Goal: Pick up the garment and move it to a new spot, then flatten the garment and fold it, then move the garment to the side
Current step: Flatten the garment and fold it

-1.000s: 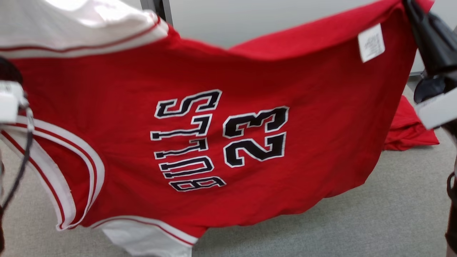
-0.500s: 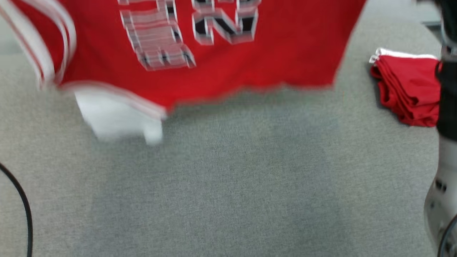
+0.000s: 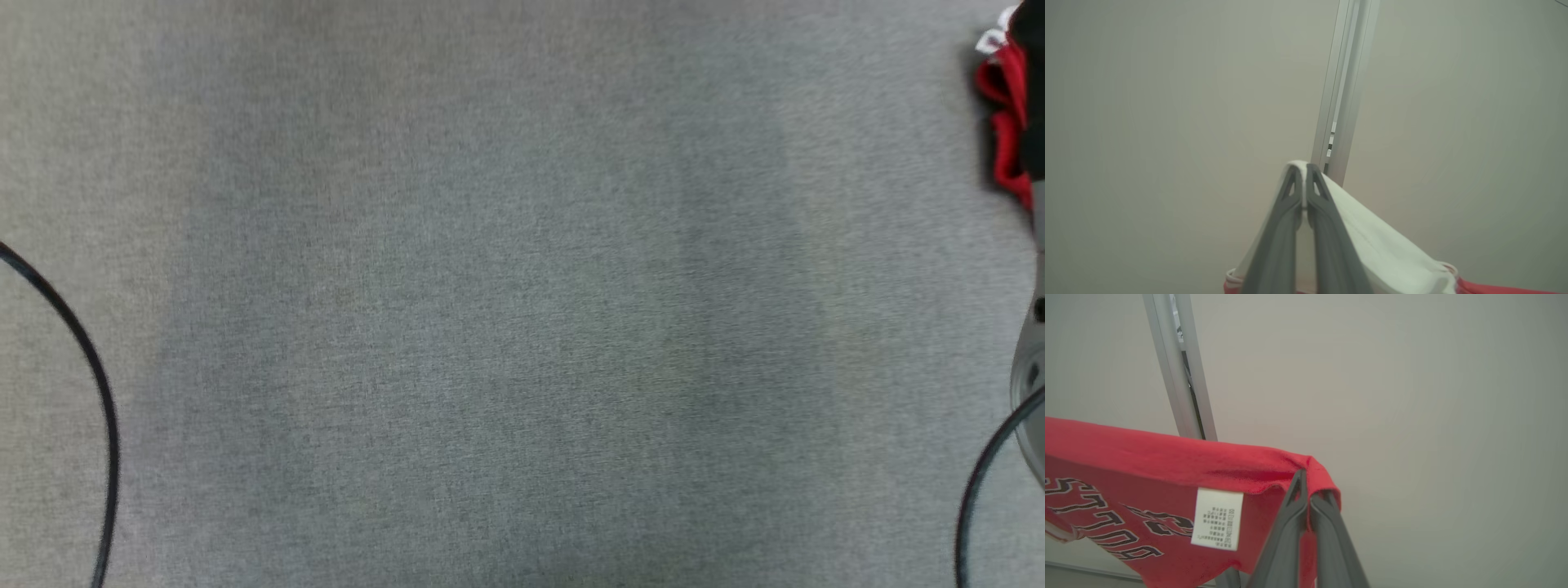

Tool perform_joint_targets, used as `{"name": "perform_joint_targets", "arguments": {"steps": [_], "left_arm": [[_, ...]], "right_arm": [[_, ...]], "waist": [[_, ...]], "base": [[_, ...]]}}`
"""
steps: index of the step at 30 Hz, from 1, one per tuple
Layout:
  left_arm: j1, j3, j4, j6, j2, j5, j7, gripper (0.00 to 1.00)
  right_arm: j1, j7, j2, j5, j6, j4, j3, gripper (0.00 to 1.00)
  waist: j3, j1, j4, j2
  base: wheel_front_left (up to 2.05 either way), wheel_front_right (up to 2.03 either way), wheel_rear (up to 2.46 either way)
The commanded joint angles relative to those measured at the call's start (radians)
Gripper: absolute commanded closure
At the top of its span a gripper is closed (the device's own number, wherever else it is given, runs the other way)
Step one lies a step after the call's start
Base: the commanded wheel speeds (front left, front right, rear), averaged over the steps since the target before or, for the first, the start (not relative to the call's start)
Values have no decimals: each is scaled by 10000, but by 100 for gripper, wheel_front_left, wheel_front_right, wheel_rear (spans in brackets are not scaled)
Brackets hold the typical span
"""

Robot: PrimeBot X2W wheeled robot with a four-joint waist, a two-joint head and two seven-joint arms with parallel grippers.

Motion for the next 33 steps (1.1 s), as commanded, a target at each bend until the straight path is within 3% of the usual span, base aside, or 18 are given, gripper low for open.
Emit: {"name": "perform_joint_targets", "arguments": {"steps": [1,6,10,14,15,22,27,33], "left_arm": [[460,-30,161,-306,-75,-131,-252,100],[1707,-157,-251,-1298,103,-490,-635,100],[3417,34,-1634,-1514,496,-1007,-606,100],[5803,418,-3934,-1117,998,-1657,-325,100],[5803,418,-3934,-1117,998,-1657,-325,100],[10645,994,-7418,187,1138,-2381,-690,100],[13281,998,-7956,623,739,-2651,-1305,100],[15115,1030,-7771,616,104,-2980,-1975,100]], "right_arm": [[264,-315,-39,108,-2,380,239,100],[1052,-1039,-56,911,-2,883,1498,100],[2155,-1306,-502,2099,-2,356,2755,100],[3490,-1186,-1336,3473,-2,-846,3622,100],[3490,-1186,-1336,3473,-2,-846,3622,100],[6587,-616,-2347,5294,-2,-3149,3961,100],[8587,-676,-2250,5308,-2,-4115,3702,100],[10367,-1021,-1774,4860,-2,-4680,2936,100]], "waist": [[581,-1,220,0],[626,-1,225,0],[373,-1,221,0],[31,-1,275,0],[31,-1,275,0],[-737,-1,546,0],[-1309,-1,619,0],[-2163,-1,771,0]], "base": [[0,0,0],[0,0,0],[0,0,0],[0,0,0],[0,0,0],[0,0,0],[0,0,0],[0,0,0]]}}
